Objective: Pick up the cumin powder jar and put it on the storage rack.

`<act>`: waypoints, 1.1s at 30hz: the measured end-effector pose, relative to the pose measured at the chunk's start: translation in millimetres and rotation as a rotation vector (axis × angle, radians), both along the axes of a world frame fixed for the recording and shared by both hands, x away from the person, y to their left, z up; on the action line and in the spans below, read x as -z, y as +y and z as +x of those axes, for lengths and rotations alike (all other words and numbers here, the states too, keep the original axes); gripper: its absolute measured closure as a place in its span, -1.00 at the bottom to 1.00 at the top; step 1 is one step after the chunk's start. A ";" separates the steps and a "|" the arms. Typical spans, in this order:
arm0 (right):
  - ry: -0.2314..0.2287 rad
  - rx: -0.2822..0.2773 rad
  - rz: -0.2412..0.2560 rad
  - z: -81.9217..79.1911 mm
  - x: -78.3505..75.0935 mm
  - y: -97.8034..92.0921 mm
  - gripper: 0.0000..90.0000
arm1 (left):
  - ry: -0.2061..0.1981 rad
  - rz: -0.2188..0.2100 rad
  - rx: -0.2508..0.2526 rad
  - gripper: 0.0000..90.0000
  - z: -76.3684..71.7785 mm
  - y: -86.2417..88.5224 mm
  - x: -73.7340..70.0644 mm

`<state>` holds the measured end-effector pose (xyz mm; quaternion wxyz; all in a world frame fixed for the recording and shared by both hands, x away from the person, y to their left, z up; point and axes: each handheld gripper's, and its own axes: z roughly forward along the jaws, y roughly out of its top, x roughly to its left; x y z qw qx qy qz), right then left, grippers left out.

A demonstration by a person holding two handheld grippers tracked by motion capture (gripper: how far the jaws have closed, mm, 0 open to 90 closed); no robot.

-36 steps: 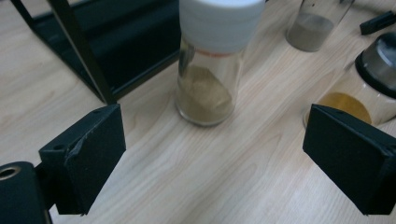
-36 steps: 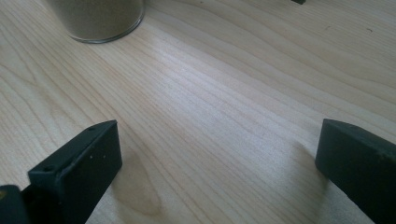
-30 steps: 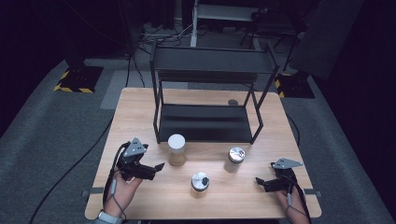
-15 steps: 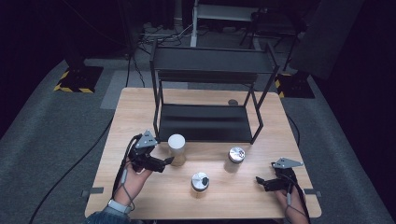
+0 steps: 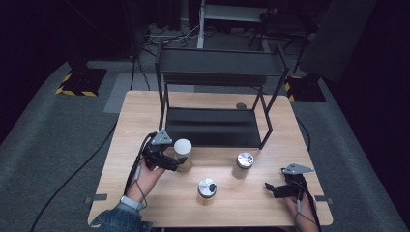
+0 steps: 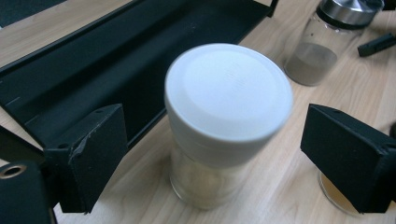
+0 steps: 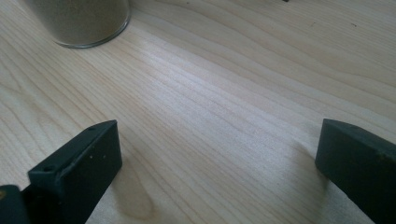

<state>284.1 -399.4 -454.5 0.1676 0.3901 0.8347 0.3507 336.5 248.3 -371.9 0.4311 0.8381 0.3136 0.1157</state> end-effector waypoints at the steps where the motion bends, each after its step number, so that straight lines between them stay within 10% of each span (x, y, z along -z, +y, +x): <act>1: 0.000 0.000 0.000 0.0 0.0 0.0 -1.00 | 0.008 -0.005 0.002 -0.85 2.9 -0.1 0.9; 33: 0.000 0.000 0.000 0.0 0.0 0.0 -1.00 | 0.056 0.093 0.035 -0.27 23.9 -30.2 -11.2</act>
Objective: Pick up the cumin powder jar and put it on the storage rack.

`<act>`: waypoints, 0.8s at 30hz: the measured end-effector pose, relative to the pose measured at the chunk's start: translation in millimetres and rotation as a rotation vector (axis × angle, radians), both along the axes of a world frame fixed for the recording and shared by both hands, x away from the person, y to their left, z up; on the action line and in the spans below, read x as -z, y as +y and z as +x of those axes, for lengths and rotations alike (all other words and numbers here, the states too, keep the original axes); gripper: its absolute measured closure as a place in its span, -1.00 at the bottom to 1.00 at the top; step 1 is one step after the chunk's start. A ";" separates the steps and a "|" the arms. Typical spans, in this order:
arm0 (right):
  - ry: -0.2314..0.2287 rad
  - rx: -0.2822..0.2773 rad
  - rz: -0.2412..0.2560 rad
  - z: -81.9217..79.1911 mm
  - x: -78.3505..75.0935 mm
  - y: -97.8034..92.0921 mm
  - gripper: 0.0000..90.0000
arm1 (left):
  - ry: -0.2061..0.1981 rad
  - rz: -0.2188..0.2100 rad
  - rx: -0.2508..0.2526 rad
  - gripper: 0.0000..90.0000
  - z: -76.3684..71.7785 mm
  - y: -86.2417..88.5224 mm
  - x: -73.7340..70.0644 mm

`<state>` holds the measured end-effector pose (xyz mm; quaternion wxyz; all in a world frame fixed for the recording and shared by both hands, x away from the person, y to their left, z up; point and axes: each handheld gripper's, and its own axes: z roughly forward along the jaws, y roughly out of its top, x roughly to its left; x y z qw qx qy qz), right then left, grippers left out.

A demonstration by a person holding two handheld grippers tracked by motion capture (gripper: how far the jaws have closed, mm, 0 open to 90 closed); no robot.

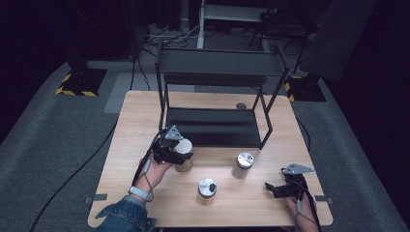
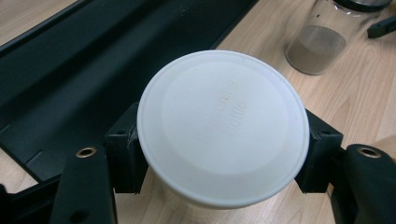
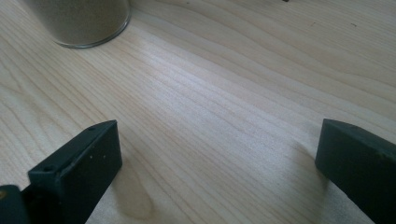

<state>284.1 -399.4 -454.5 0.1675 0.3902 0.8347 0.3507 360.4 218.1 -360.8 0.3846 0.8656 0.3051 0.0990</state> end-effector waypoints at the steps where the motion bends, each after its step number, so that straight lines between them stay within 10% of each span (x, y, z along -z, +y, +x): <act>1: 0.000 0.000 0.000 0.0 0.0 0.0 -1.00 | 0.003 -0.009 -0.006 -0.27 0.1 0.7 -0.2; 24: 0.000 0.001 0.000 -0.5 0.0 0.1 -1.00 | -0.043 -0.043 0.032 -0.27 29.6 -15.2 -64.6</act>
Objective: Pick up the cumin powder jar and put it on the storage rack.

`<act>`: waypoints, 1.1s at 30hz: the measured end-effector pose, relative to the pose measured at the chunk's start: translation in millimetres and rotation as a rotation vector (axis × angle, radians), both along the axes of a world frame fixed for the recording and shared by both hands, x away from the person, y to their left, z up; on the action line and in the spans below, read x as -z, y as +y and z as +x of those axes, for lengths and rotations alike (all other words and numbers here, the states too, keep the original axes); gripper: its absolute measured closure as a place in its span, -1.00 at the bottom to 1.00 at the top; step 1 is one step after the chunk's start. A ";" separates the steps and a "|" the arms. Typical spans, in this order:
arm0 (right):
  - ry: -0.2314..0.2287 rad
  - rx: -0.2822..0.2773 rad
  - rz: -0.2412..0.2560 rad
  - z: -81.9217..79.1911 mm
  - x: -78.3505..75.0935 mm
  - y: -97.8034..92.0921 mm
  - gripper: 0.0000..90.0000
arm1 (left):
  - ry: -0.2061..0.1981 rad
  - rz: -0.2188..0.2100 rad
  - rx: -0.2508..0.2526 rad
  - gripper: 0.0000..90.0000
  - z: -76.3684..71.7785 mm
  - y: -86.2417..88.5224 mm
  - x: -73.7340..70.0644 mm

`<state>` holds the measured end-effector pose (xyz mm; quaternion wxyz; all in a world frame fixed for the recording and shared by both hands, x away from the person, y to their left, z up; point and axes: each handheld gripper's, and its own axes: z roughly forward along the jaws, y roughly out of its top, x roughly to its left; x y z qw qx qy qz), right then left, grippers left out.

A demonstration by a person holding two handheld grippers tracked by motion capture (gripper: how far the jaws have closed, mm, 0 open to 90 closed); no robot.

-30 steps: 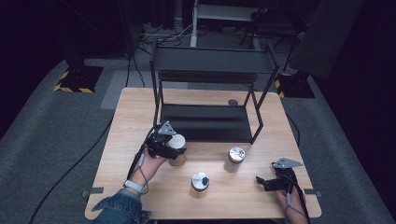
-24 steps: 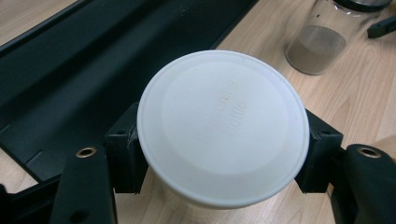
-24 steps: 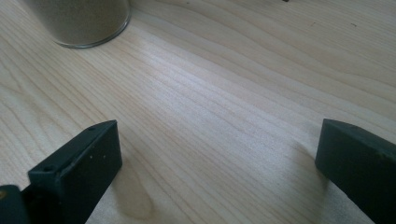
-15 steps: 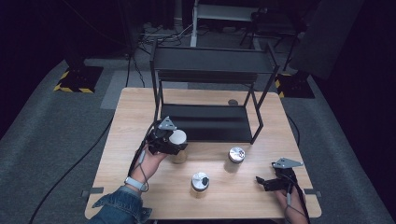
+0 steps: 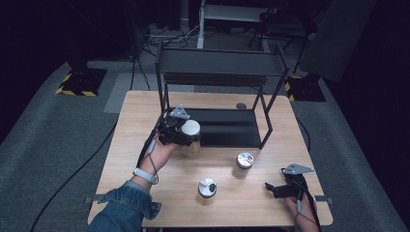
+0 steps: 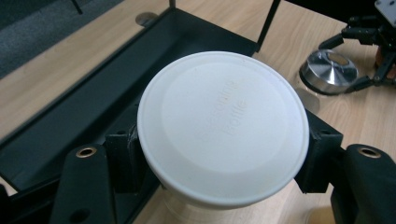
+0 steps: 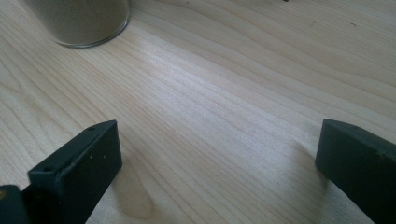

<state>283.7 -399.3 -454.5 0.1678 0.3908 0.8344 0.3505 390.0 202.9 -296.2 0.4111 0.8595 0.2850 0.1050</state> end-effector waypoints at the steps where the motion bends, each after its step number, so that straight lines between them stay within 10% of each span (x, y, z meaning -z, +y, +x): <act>1: 0.000 0.000 0.000 0.0 0.0 0.0 -1.00 | -0.004 -0.001 -0.002 -0.27 2.0 -1.1 -2.8; 9: 0.000 0.000 0.000 -0.1 0.0 -0.1 -1.00 | -0.020 -0.004 -0.028 -0.27 19.0 -10.9 -16.3; 33: 0.000 0.004 0.000 -1.3 -0.1 1.1 -1.00 | 0.039 0.004 -0.191 -0.27 77.1 -34.1 23.5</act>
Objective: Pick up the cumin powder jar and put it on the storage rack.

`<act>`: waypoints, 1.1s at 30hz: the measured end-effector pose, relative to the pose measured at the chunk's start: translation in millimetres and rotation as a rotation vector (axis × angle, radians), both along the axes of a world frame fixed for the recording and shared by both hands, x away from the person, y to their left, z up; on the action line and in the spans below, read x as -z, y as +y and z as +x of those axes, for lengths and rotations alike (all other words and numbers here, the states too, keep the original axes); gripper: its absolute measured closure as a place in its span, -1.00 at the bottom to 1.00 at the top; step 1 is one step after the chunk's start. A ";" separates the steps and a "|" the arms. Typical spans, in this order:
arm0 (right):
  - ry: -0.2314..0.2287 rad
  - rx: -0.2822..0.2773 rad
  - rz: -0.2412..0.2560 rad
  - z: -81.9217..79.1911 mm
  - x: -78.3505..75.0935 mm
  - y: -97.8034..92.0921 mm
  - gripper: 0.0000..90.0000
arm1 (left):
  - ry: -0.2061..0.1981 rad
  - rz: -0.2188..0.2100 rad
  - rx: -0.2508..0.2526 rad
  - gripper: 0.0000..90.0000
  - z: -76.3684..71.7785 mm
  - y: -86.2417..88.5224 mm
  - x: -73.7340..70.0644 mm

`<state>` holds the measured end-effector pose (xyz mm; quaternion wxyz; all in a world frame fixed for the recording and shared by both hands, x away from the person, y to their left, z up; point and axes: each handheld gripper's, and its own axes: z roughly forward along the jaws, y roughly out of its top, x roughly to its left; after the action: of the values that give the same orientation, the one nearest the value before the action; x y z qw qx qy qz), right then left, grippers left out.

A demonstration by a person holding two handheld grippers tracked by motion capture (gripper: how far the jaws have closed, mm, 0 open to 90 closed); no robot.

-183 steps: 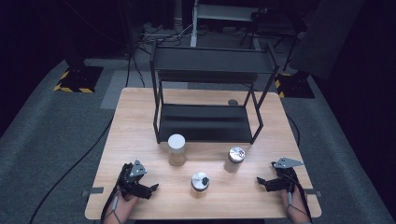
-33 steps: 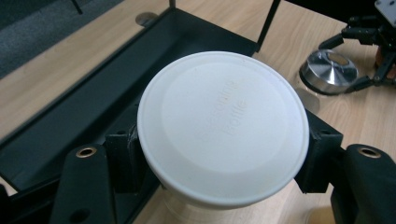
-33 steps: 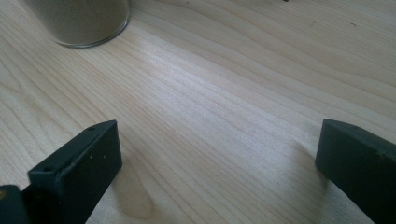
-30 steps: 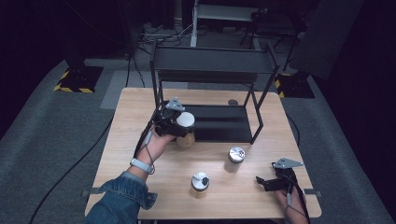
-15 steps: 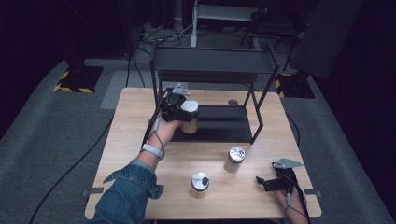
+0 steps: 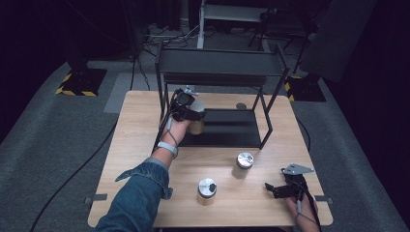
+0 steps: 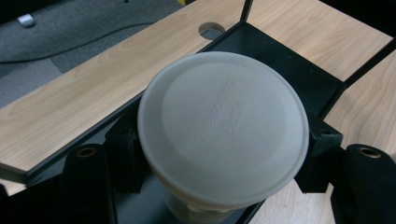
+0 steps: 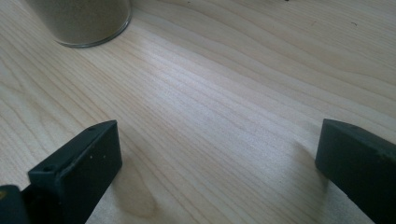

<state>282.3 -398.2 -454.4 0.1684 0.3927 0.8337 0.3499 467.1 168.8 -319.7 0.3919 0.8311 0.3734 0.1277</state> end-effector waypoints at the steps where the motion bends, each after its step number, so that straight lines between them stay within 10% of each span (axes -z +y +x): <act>1: 0.001 0.004 0.000 -0.3 0.0 0.6 -1.00 | 0.005 0.003 0.002 -0.27 2.3 -1.0 1.6; 33: -0.001 -0.010 -0.003 0.2 -0.1 1.3 -1.00 | 0.003 0.026 -0.048 -0.50 12.3 -9.1 21.8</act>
<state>282.5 -396.9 -454.3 0.1674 0.3883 0.8360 0.3498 479.4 159.8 -341.5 0.3773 0.8270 0.3922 0.1409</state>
